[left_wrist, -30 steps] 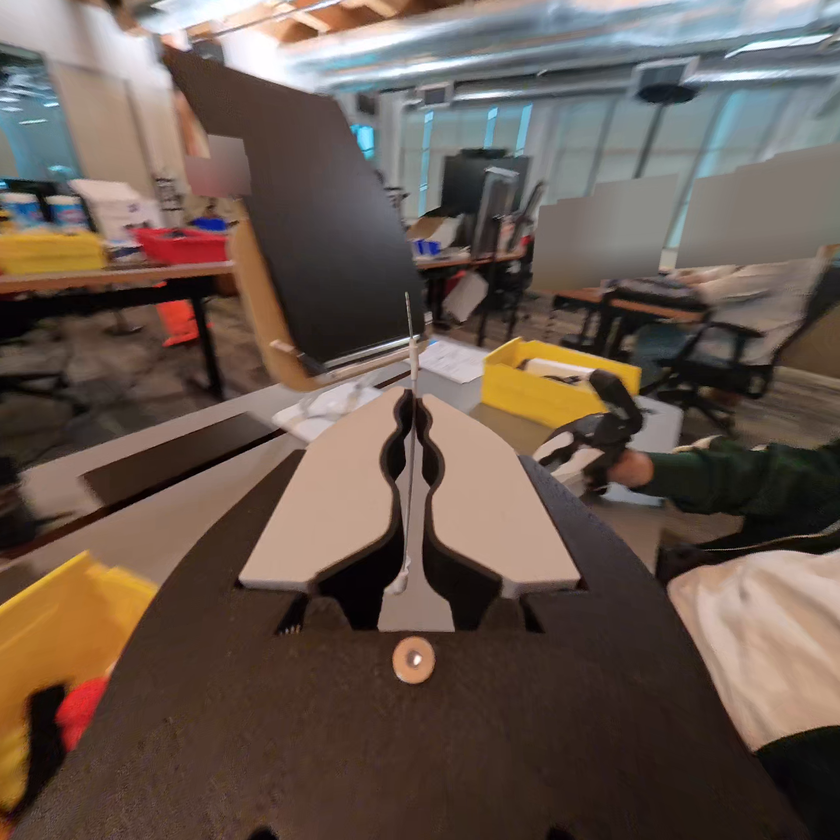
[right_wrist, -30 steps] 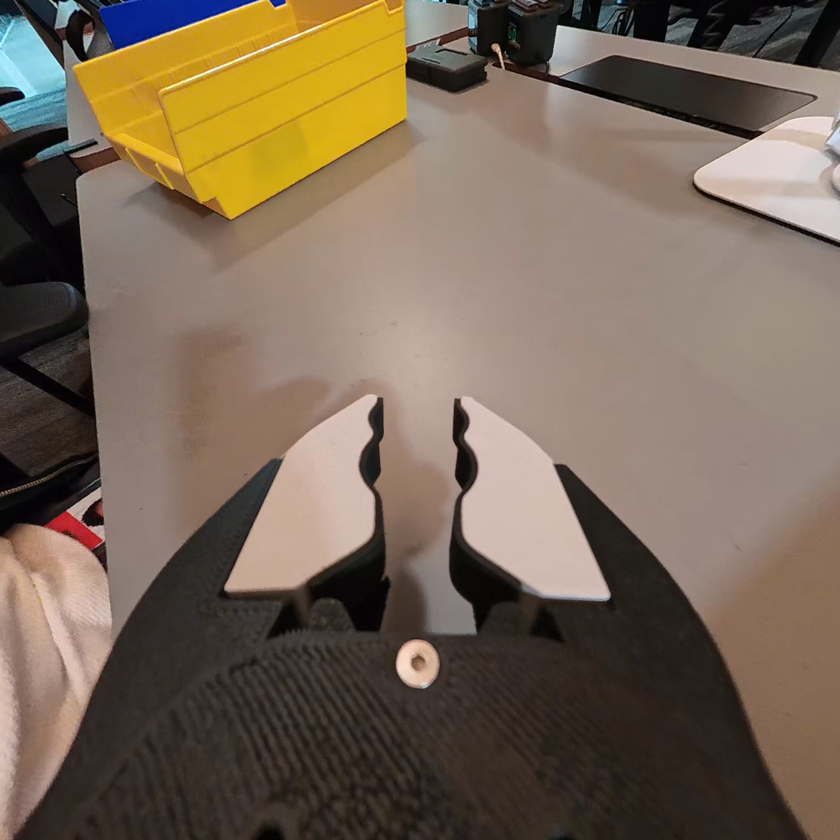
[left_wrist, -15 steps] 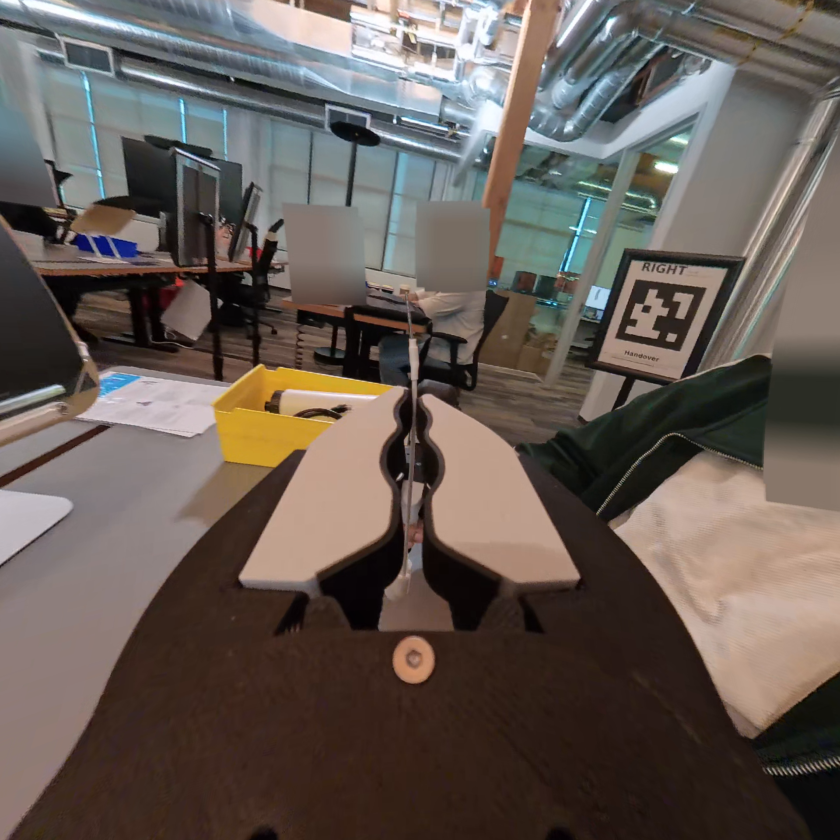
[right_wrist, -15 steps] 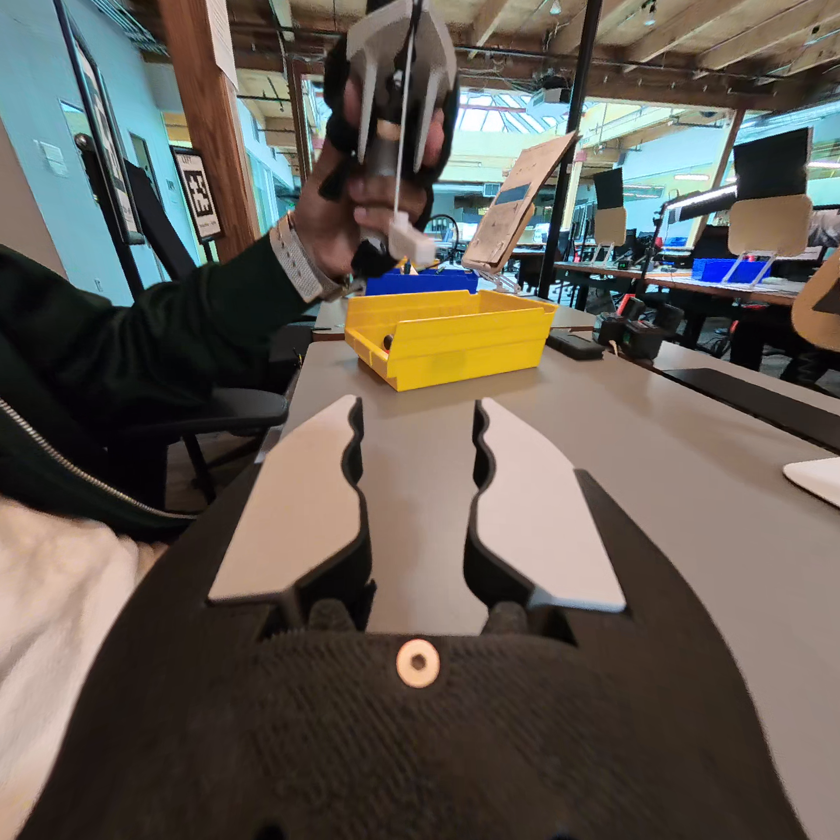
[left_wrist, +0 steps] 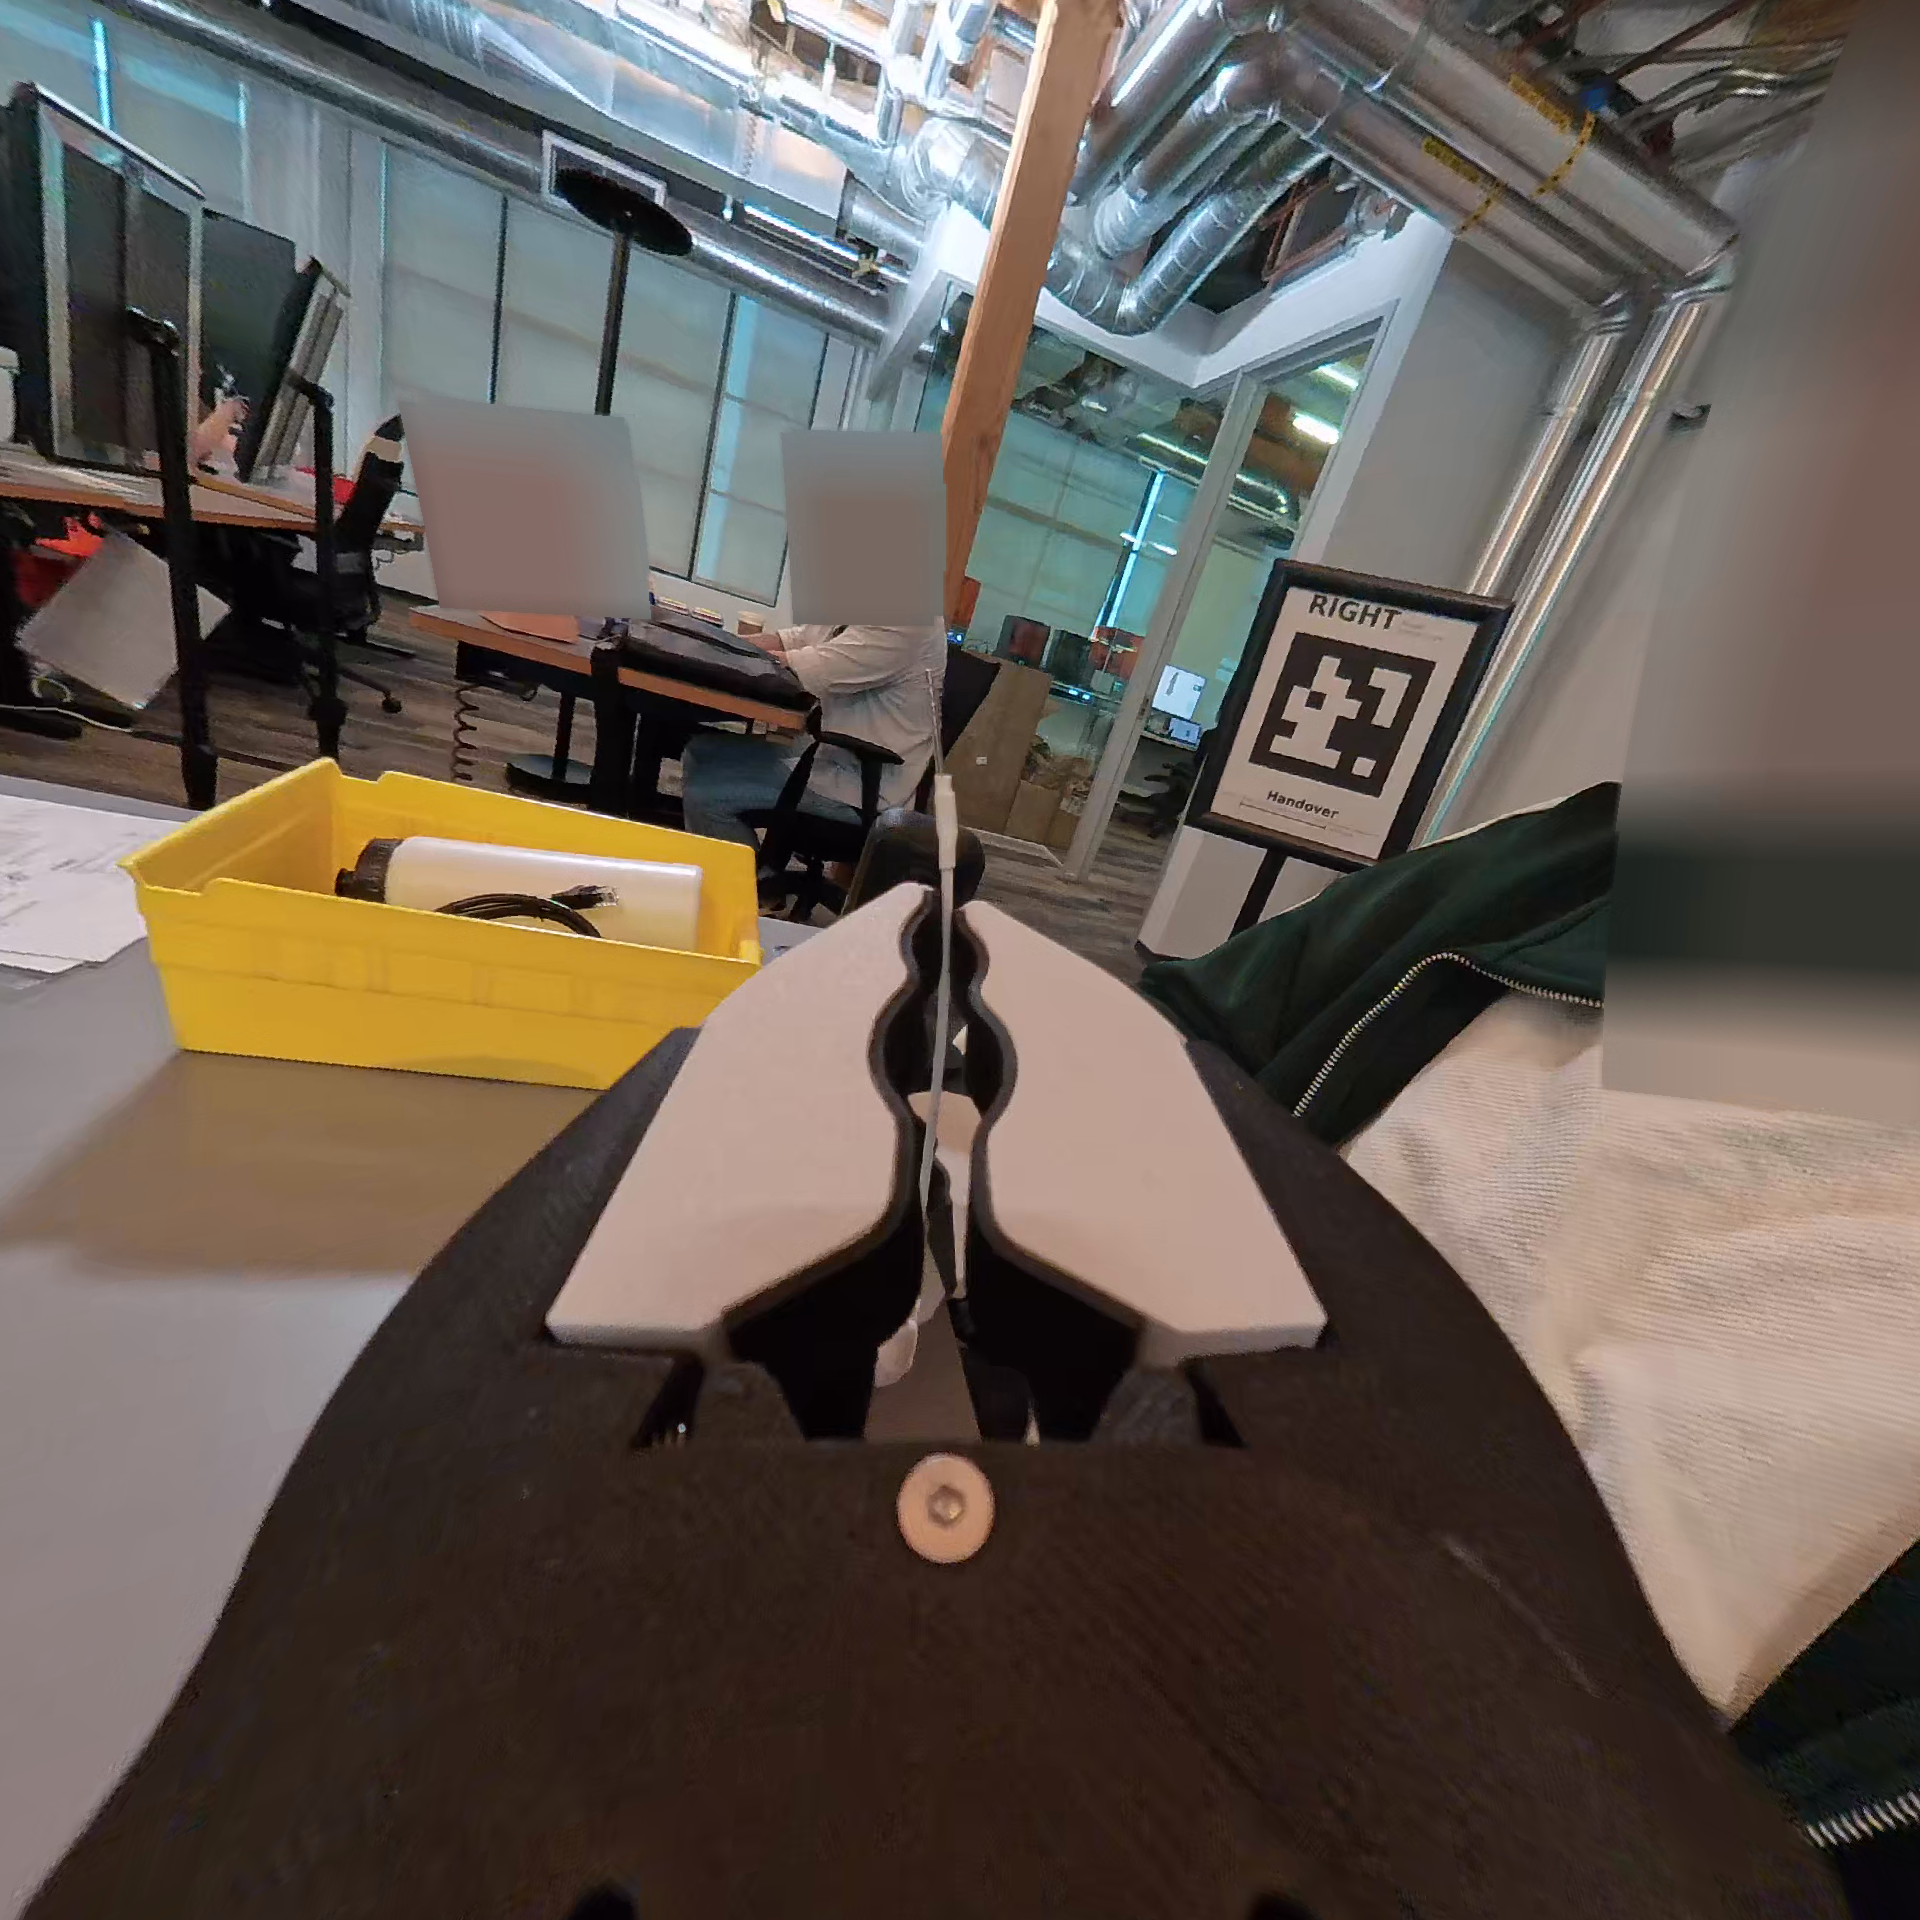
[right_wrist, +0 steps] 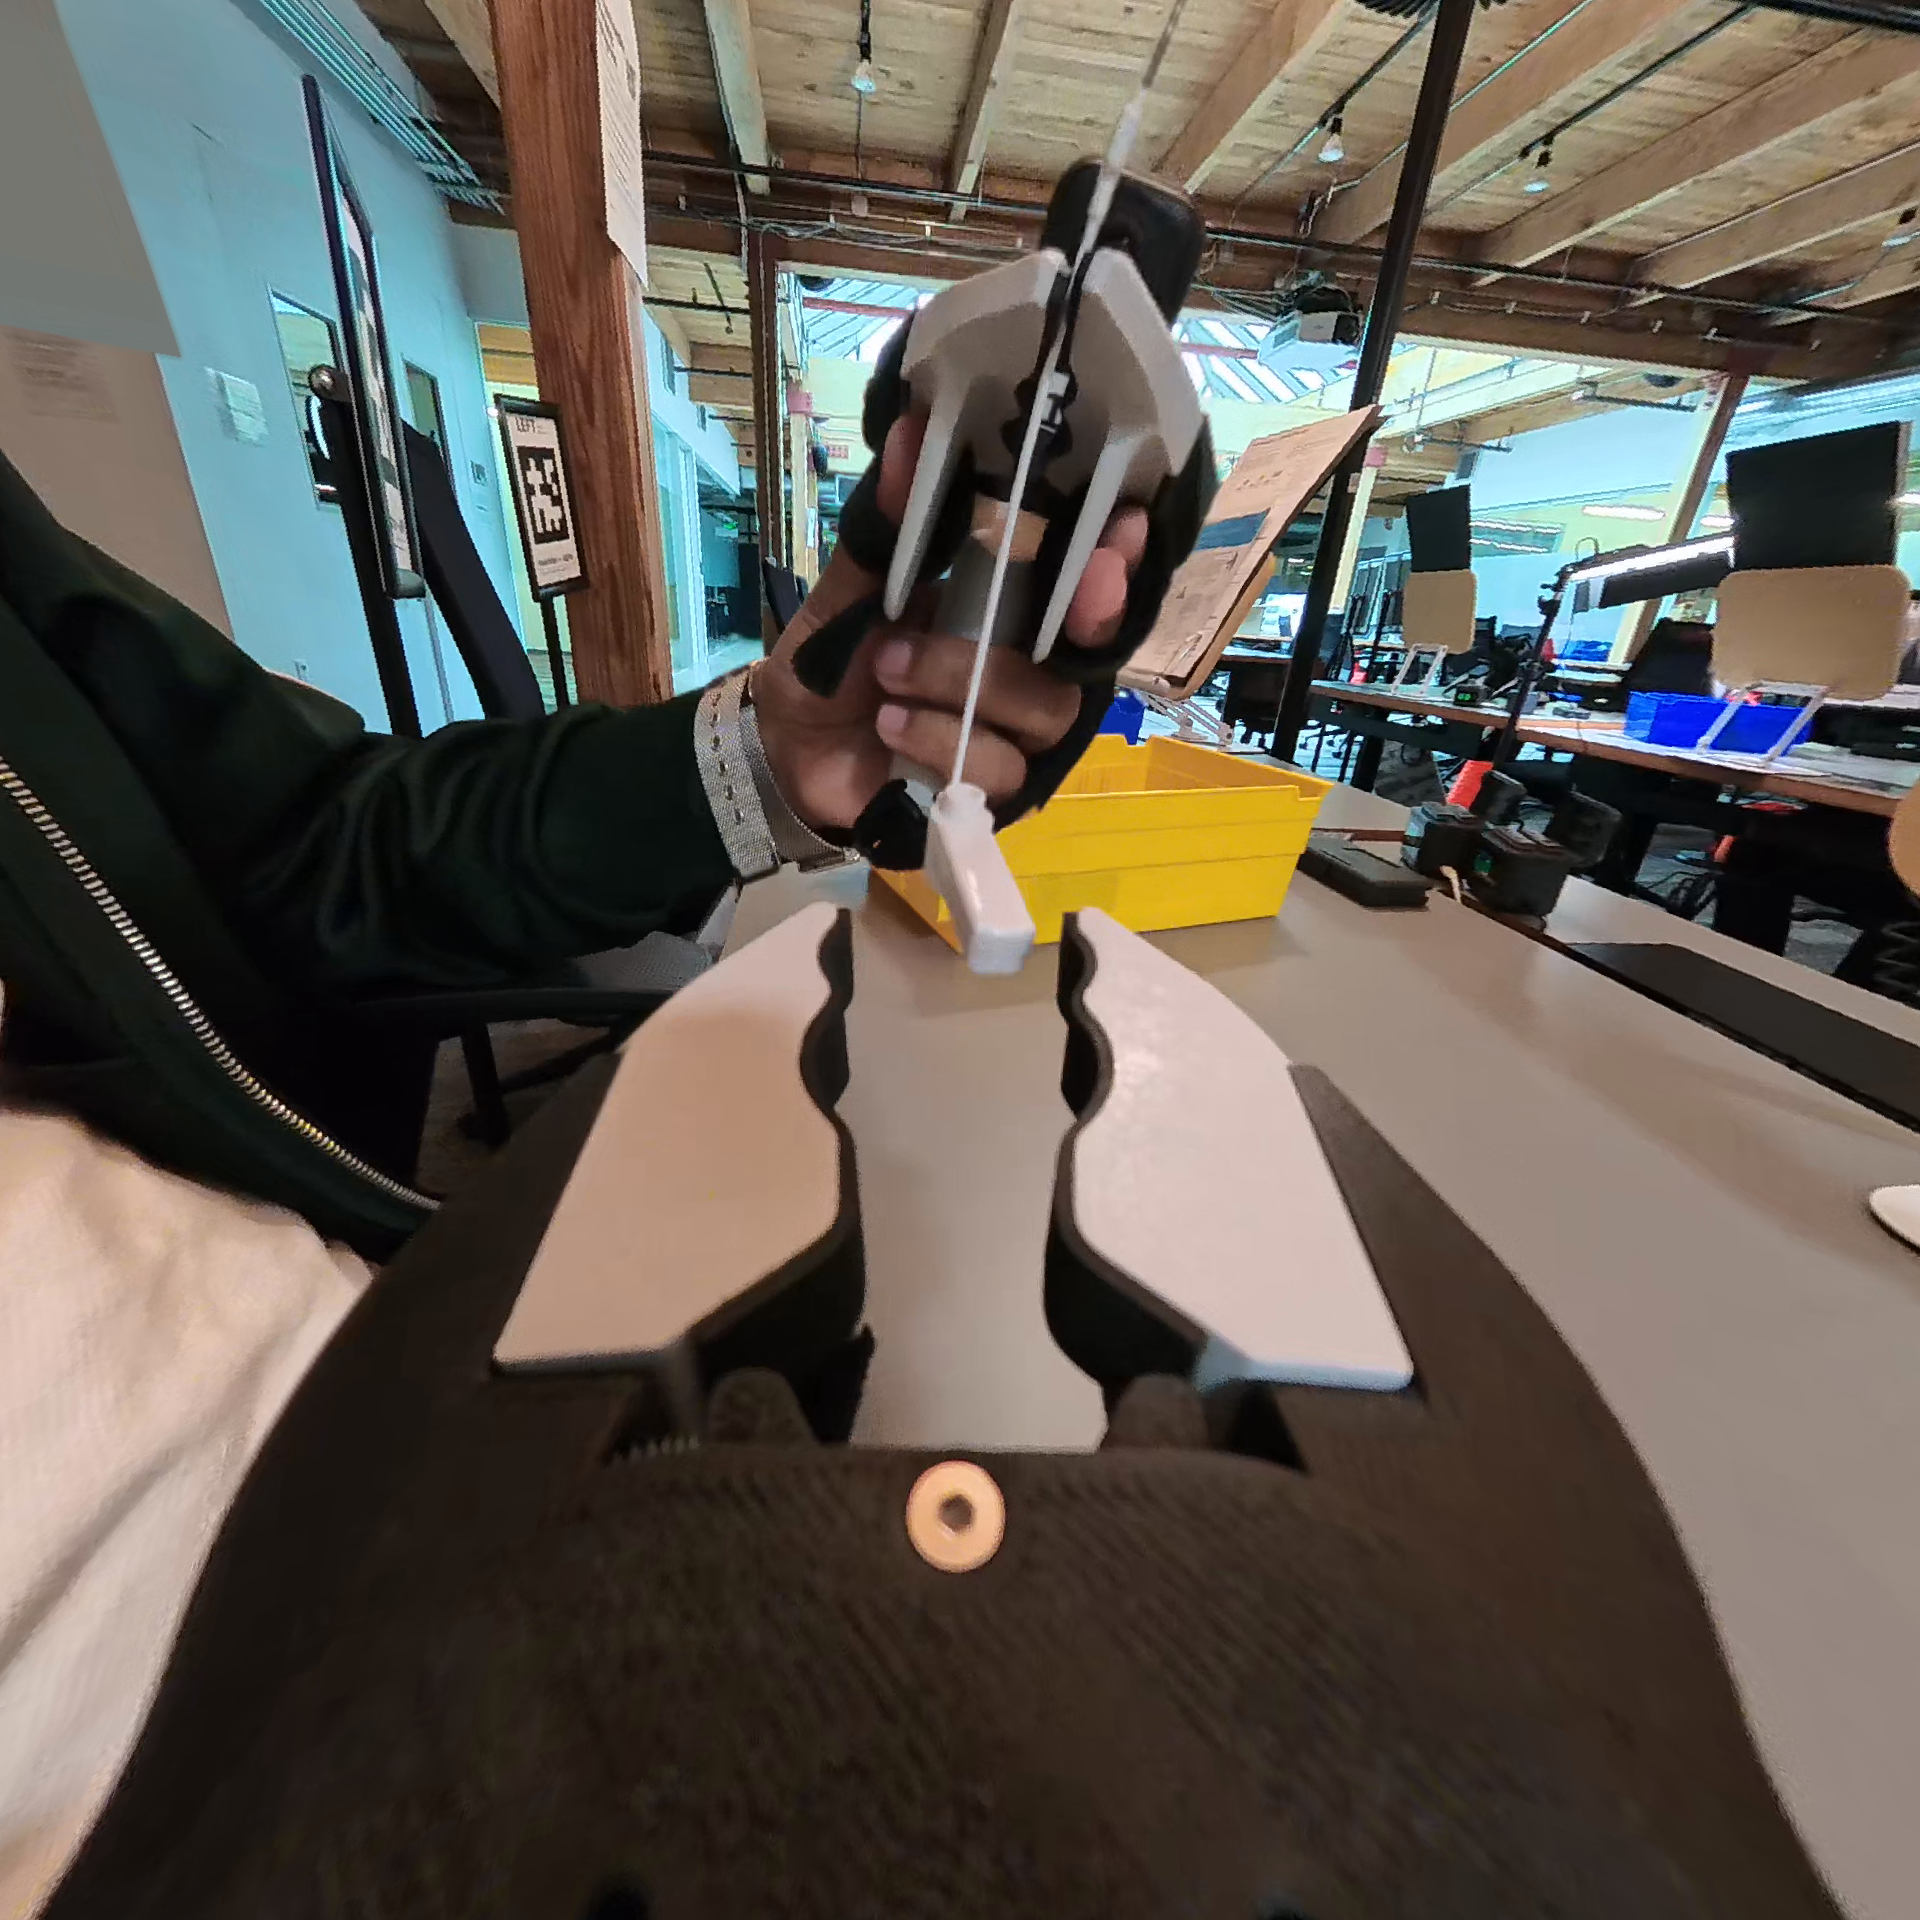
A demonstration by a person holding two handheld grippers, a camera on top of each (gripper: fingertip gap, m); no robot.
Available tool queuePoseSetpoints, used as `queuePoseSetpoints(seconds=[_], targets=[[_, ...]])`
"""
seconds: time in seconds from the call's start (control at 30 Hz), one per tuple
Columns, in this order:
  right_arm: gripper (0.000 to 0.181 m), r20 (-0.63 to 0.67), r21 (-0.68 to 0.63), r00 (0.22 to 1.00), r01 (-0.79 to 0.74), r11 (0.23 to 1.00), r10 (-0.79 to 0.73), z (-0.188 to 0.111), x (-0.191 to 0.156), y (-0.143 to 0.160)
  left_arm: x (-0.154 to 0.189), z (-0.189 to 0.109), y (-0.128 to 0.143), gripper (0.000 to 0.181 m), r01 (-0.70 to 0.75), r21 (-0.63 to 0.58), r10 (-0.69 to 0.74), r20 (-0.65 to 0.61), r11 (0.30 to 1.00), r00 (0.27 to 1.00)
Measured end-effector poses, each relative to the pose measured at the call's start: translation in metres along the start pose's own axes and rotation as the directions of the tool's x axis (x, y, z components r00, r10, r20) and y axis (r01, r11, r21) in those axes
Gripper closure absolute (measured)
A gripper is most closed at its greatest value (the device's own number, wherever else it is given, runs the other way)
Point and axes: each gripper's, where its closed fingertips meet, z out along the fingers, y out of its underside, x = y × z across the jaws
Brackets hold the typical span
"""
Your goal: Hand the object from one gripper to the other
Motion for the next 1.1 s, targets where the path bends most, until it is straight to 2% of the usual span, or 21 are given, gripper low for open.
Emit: queuePoseSetpoints(seconds=[0.43, 0.6, 0.63, 0.73, 0.87, 0.93, 1.03, 1.1], targets=[[0.169, -0.009, -0.018, 0.999, 0.040, 0.999, -0.040, 0.001, -0.002, 0.003, -0.002, 0.007, 0.010, 0.180, 0.013, 0.005, -0.013, -0.010, 1.000, 1.000], [0.169, -0.011, -0.017, 1.000, 0.018, 1.000, -0.019, 0.001, 0.000, 0.003, -0.005, 0.007, 0.012, 0.180, -0.017, -0.003, 0.018, 0.015, 1.000, 1.000], [0.169, -0.013, -0.013, 1.000, 0.009, 1.000, -0.010, 0.000, 0.001, 0.002, -0.007, 0.007, 0.013, 0.173, -0.030, -0.006, 0.031, 0.029, 1.000, 0.999], [0.169, -0.033, 0.012, 0.999, -0.010, 1.000, 0.010, -0.004, 0.007, -0.003, -0.021, 0.008, 0.016, 0.130, -0.054, -0.016, 0.055, 0.121, 0.998, 0.991], [0.169, -0.070, 0.021, 0.997, -0.019, 1.000, 0.020, -0.014, 0.020, -0.006, -0.040, 0.004, 0.031, 0.110, -0.068, -0.069, 0.080, 0.190, 0.995, 0.979], [0.169, -0.090, 0.026, 0.996, -0.017, 1.000, 0.020, -0.020, 0.027, -0.008, -0.050, 0.001, 0.048, 0.113, -0.030, -0.121, 0.053, 0.194, 0.992, 0.979], [0.169, -0.100, 0.022, 0.994, -0.031, 0.999, 0.033, -0.027, 0.035, -0.008, -0.056, -0.002, 0.075, 0.140, 0.029, -0.188, -0.001, 0.151, 0.982, 0.989], [0.169, -0.103, 0.013, 0.994, -0.039, 0.999, 0.040, -0.029, 0.039, -0.007, -0.063, -0.003, 0.087, 0.144, 0.040, -0.205, -0.007, 0.162, 0.978, 0.987]])
